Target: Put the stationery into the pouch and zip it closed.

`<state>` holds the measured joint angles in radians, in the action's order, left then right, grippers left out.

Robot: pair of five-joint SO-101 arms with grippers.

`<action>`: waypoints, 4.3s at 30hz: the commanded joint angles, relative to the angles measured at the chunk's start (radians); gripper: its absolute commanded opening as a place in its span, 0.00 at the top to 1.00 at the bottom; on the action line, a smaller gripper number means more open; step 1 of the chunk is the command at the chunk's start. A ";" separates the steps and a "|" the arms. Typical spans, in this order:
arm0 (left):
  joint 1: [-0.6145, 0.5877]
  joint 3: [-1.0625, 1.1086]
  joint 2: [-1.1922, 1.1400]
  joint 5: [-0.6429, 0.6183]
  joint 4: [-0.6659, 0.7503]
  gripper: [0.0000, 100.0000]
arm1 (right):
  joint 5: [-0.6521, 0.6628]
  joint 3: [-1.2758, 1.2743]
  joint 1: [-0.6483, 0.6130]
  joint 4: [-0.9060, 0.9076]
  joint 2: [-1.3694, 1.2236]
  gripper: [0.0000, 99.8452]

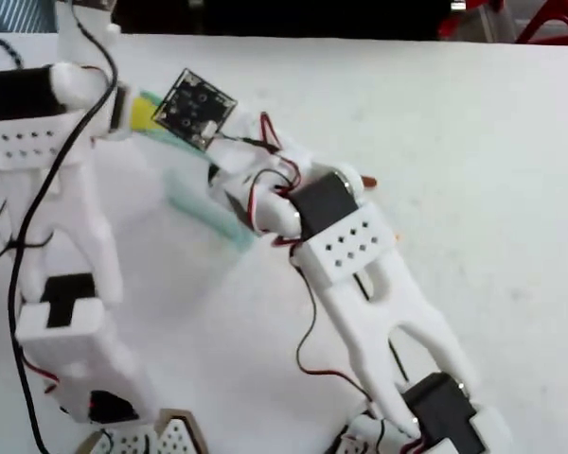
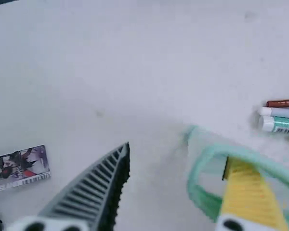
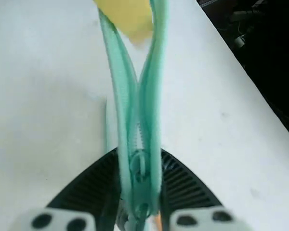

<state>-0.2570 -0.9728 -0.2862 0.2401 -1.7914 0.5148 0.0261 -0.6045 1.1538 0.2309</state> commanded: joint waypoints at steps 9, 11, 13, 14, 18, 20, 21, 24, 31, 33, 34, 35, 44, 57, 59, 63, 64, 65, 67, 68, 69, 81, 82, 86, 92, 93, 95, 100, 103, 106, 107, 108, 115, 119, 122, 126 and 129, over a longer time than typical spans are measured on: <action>0.140 -0.012 0.213 -0.178 0.006 0.68 | -0.058 -0.029 0.008 -0.005 0.056 0.98; 0.156 -0.014 0.254 -0.181 0.006 0.68 | -0.058 -0.029 0.016 -0.005 0.056 0.98; 0.170 -0.017 0.325 -0.180 0.006 0.68 | -0.055 -0.029 0.025 -0.005 0.056 0.98; 0.180 -0.015 0.371 -0.176 0.006 0.68 | -0.055 -0.029 0.030 -0.005 0.056 0.98; 0.222 -0.008 0.570 -0.123 0.006 0.68 | -0.052 -0.040 0.033 -0.002 0.058 0.98; 0.222 0.011 0.645 -0.084 0.006 0.68 | -0.052 -0.055 0.033 0.002 0.061 0.98; 0.222 0.029 0.682 -0.060 0.006 0.68 | -0.052 -0.066 0.033 0.002 0.064 0.98; 0.188 0.138 0.791 0.028 0.006 0.70 | -0.055 -0.104 0.035 0.002 0.067 0.98; 0.068 0.528 1.004 0.244 0.023 0.73 | -0.057 -0.118 0.077 -0.002 0.067 0.98; 0.028 0.663 1.047 0.281 0.077 0.73 | -0.055 -0.118 0.107 0.001 0.070 0.98; 0.012 0.735 1.066 0.308 0.109 0.72 | -0.054 -0.118 0.122 0.001 0.079 0.98; 0.002 0.809 1.086 0.328 0.146 0.70 | -0.054 -0.118 0.136 -0.001 0.091 0.98; 0.021 1.304 1.264 0.276 0.479 0.67 | 0.278 -0.118 0.185 0.048 0.272 0.98; 0.381 1.674 1.520 0.135 0.531 0.66 | 0.577 0.126 0.099 0.532 0.384 0.98; 0.426 1.712 1.613 0.107 0.531 0.66 | 0.577 0.176 0.084 0.575 0.390 0.98; 0.472 1.737 1.822 0.068 0.480 0.66 | 0.568 0.163 0.085 0.575 0.461 0.98; 0.469 1.752 1.868 0.066 0.482 0.66 | 0.568 0.155 0.074 0.575 0.476 0.98; 0.469 1.771 1.910 0.066 0.482 0.66 | 0.569 0.146 0.065 0.575 0.490 0.98; 0.467 1.821 1.979 0.064 0.480 0.66 | 0.569 0.138 0.031 0.575 0.512 0.98; 0.467 1.854 2.011 0.063 0.479 0.66 | 0.569 0.138 0.013 0.575 0.521 0.98; 0.467 1.886 2.045 0.049 0.476 0.66 | 0.569 0.138 -0.002 0.575 0.532 0.98; 0.404 1.616 2.114 -0.078 0.281 0.66 | 0.795 0.035 -0.143 0.575 0.759 0.98; 0.404 1.600 2.114 -0.064 0.281 0.66 | 0.804 0.028 -0.153 0.575 0.776 0.98; 0.404 1.599 2.114 -0.023 0.282 0.66 | 0.816 -0.021 -0.246 0.575 0.816 0.98; 0.486 1.591 2.114 -0.020 0.279 0.66 | 0.816 -0.049 -0.305 0.573 0.816 0.98; 0.524 1.593 2.114 -0.018 0.279 0.66 | 0.816 -0.048 -0.317 0.573 0.809 0.98; 0.616 1.597 2.114 -0.015 0.279 0.66 | 0.812 -0.041 -0.331 0.573 0.794 0.98; 0.788 1.599 2.114 0.002 0.281 0.66 | 0.807 -0.041 -0.369 0.572 0.759 0.98; 0.840 1.623 2.114 0.003 0.284 0.66 | 0.793 -0.014 -0.378 0.572 0.750 0.98; 0.858 1.708 2.114 0.003 0.313 0.66 | 0.717 0.041 -0.395 0.553 0.750 0.98; 0.860 1.745 2.114 0.003 0.334 0.66 | 0.698 0.052 -0.397 0.550 0.748 0.98; 0.863 1.780 2.114 0.003 0.364 0.66 | 0.680 0.055 -0.400 0.550 0.745 0.98; 0.855 1.841 2.114 0.003 0.425 0.67 | 0.440 0.061 -0.354 0.447 0.653 0.98; 0.855 1.841 2.114 -0.003 0.425 0.68 | 0.391 0.054 -0.308 0.437 0.642 0.98; 0.855 1.840 2.114 0.000 0.431 0.75 | 0.391 0.054 -0.306 0.469 0.642 0.98; 0.855 1.809 2.114 -0.005 0.417 0.77 | 0.390 0.054 -0.262 0.489 0.644 0.98; 0.855 1.717 2.114 -0.006 0.358 0.68 | 0.390 0.040 -0.231 0.513 0.636 0.98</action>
<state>0.5869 0.8393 1.8282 0.2325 -1.4108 0.9198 0.0491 -0.8792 1.6571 0.8861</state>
